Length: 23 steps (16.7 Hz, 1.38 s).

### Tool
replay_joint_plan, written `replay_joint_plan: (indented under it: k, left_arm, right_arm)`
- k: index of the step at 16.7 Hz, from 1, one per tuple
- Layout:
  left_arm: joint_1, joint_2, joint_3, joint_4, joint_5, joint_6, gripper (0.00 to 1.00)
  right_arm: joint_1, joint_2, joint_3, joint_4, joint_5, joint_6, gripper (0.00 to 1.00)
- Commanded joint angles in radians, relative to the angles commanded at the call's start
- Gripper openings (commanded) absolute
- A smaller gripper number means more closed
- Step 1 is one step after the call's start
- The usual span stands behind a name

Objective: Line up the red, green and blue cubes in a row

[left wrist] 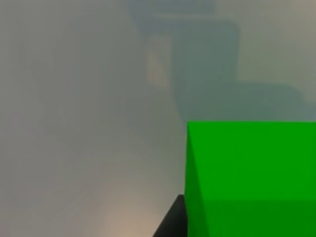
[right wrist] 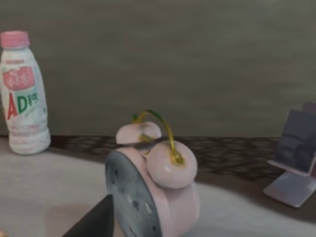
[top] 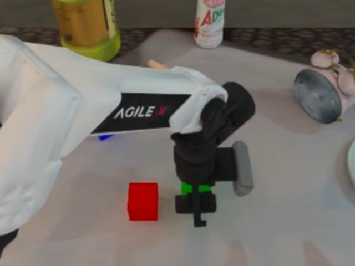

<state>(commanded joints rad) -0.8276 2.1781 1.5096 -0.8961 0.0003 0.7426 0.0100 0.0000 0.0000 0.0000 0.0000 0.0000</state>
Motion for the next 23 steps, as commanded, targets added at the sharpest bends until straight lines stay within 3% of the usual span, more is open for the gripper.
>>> replay_joint_plan:
  k: [9, 19, 23]
  left_arm:
    - [0.0, 0.0, 0.0, 0.0, 0.0, 0.0, 0.98]
    - [0.002, -0.002, 0.003, -0.004, 0.0, 0.0, 1.0]
    - [0.01, -0.035, 0.073, -0.112, 0.001, -0.002, 1.0]
  right_arm:
    - [0.0, 0.0, 0.0, 0.0, 0.0, 0.0, 1.0]
    - [0.0, 0.0, 0.0, 0.0, 0.0, 0.0, 1.0]
    - [0.0, 0.0, 0.0, 0.0, 0.0, 0.0, 1.0]
